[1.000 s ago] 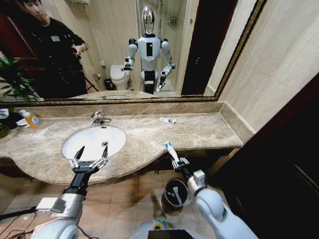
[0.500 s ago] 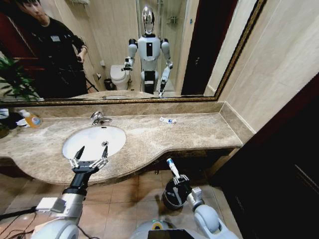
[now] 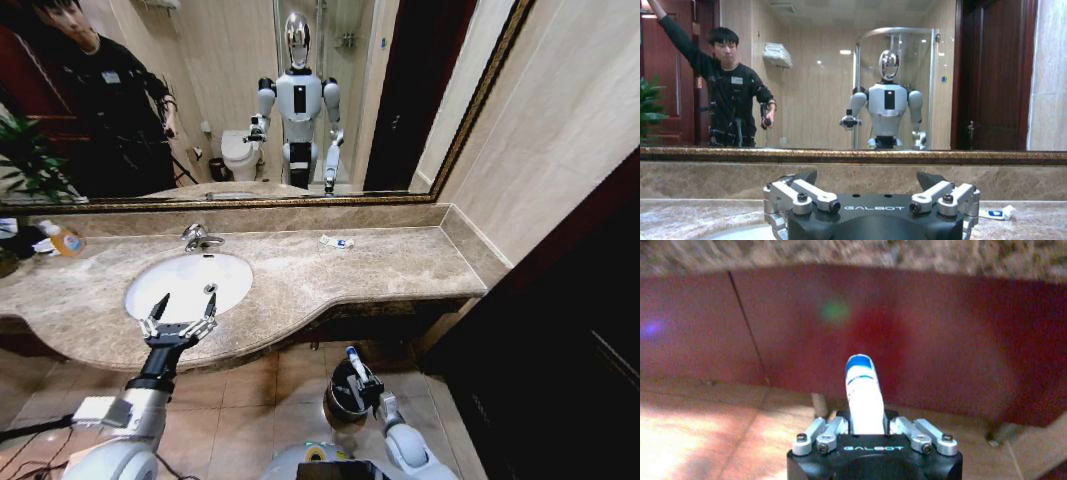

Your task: Pick up the trash from the sink and place it in the trash bin.

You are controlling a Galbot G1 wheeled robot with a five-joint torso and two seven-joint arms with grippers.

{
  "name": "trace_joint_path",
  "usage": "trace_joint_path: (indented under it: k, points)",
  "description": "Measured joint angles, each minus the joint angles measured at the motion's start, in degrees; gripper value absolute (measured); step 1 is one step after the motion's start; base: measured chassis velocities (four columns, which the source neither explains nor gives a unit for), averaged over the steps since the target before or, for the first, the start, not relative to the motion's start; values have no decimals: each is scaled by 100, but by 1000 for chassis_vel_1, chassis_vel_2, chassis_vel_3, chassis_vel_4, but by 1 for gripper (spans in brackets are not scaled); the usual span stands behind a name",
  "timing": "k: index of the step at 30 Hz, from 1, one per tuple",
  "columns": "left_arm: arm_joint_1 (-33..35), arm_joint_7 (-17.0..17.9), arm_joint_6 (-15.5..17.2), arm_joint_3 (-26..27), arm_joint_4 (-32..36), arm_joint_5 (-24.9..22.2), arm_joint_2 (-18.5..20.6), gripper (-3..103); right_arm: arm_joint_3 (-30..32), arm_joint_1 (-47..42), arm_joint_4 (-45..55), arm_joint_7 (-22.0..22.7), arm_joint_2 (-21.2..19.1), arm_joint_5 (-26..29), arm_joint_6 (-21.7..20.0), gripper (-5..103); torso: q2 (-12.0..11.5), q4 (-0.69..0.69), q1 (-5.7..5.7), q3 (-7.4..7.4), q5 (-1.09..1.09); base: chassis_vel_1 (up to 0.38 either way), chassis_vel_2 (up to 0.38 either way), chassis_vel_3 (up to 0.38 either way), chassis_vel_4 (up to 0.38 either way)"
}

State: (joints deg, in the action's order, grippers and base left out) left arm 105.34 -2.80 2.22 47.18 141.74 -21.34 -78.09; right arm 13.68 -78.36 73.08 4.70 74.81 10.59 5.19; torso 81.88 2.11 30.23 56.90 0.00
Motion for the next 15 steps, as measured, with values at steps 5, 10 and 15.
trace_joint_path:
  k: [5,10,15]
  points:
    - [0,0,0,0,0,0,0,100,-16,125,-342,77,47,25,113,27,0,0,0,0,0,0,0,0,0]
    - [0,0,0,0,0,0,0,100,-31,213,-532,140,147,32,142,27,0,0,0,0,0,0,0,0,0]
    - [0,0,0,0,0,0,0,100,-50,216,-542,124,157,13,158,27,0,0,0,0,-1,0,0,0,0]
